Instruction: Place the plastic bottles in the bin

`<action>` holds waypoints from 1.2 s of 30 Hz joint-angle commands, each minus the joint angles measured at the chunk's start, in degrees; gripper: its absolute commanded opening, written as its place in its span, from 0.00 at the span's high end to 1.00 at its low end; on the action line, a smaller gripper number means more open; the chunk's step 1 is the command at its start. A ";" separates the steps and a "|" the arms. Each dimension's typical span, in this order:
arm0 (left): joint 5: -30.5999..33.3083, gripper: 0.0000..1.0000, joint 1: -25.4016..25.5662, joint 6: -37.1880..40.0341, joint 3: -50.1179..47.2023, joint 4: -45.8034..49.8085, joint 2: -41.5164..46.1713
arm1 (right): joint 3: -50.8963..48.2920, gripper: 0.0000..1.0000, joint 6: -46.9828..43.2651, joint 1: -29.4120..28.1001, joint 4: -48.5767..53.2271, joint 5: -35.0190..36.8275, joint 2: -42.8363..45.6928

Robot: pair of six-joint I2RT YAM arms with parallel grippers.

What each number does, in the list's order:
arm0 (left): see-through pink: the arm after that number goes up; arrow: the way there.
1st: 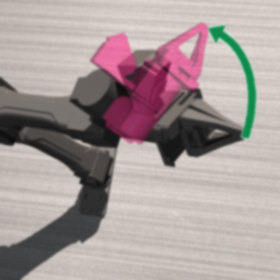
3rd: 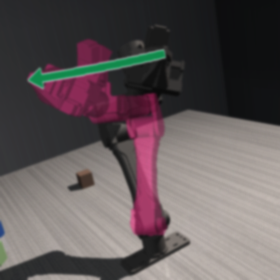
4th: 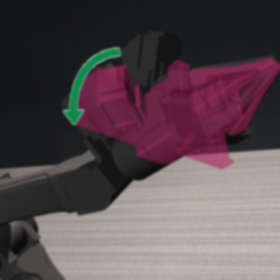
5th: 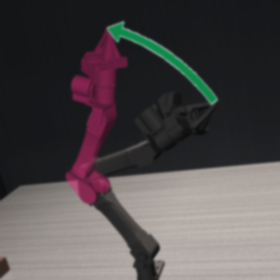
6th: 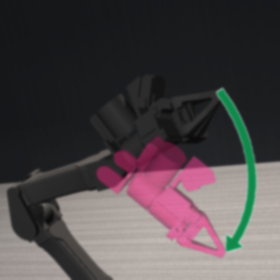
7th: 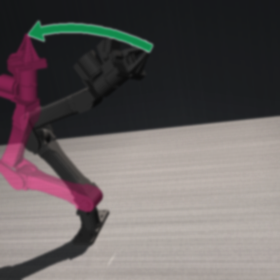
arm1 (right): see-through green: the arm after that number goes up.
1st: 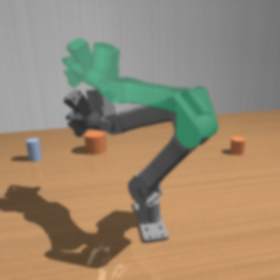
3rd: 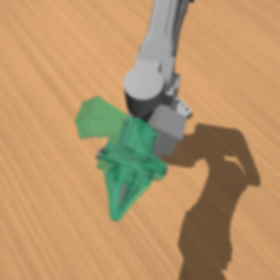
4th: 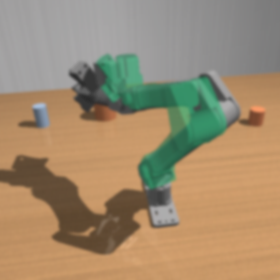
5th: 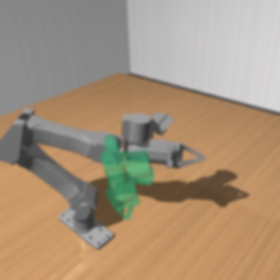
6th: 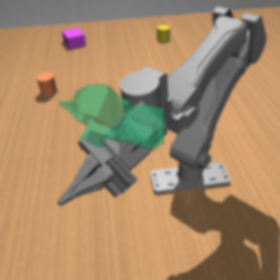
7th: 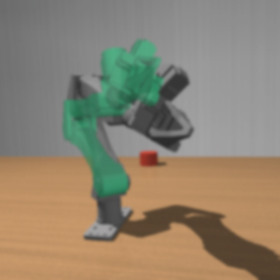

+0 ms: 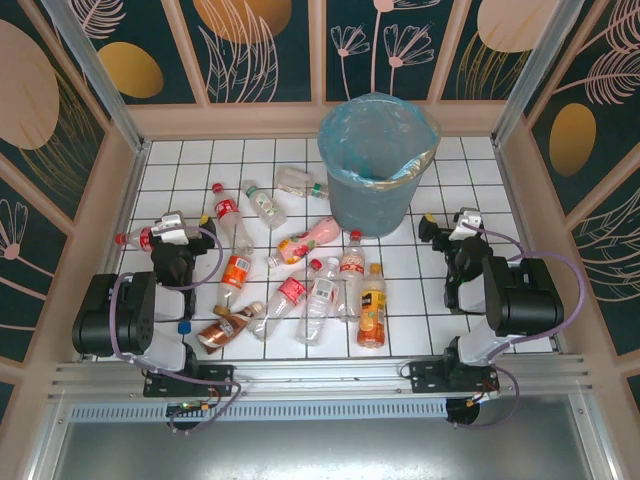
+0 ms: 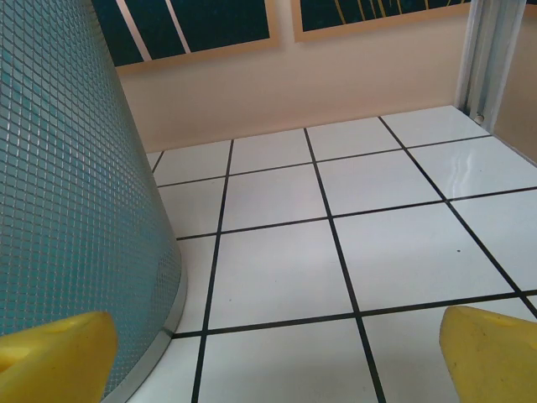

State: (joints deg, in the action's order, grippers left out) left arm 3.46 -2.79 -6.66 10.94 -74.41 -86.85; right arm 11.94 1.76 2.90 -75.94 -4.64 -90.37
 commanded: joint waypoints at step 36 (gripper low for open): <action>1.30 0.01 0.30 -0.58 0.10 2.24 6.39 | -2.10 0.01 2.00 1.70 3.01 2.42 10.48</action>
State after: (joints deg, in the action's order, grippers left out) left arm 3.73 -2.76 -6.66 10.94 -73.17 -85.03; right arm 11.09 2.50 4.21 -73.63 -4.34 -86.02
